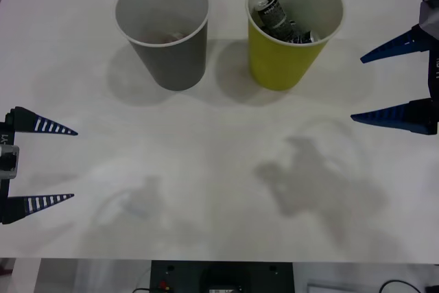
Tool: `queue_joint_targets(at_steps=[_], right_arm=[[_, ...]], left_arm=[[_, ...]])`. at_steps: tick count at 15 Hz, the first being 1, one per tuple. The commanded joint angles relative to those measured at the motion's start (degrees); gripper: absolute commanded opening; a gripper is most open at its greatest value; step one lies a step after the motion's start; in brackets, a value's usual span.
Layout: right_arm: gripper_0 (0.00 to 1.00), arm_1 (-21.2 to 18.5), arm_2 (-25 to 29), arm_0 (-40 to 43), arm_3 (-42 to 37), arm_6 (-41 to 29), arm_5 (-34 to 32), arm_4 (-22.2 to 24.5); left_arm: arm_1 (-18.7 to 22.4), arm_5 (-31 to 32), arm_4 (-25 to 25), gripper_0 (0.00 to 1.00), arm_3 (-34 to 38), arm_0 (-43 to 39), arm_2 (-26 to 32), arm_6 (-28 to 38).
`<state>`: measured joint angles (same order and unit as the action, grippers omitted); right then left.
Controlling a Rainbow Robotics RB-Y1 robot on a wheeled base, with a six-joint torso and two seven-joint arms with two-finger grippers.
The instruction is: Put the can into the green bin and the plastic bottle into the gray bin
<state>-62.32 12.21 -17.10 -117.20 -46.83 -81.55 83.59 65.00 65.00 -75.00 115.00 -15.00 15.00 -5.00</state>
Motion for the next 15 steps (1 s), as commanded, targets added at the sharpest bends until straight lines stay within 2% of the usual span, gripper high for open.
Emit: queue_joint_targets(at_steps=[1, 7, 10, 15], right_arm=[[1.0, 0.0, 4.0, 7.4, -2.3, 6.0, 0.6, -1.1], [1.0, 0.0, 9.2, 20.2, -2.3, 19.5, 2.4, -1.6], [1.0, 0.0, 10.8, 23.9, -2.3, 21.4, 2.4, -0.3], [1.0, 0.0, 10.9, 25.4, -2.3, 22.3, 2.4, 4.0]], left_arm=[[0.0, 0.0, 0.0, 1.0, 0.0, 0.0, 0.0, 0.0], [0.0, 0.0, 0.0, 1.0, 0.0, 0.0, 0.0, 0.0], [0.0, 0.0, 0.0, 1.0, 0.0, 0.0, 0.0, 0.0], [0.0, 0.0, 0.0, 1.0, 0.0, 0.0, 0.0, 0.0]])
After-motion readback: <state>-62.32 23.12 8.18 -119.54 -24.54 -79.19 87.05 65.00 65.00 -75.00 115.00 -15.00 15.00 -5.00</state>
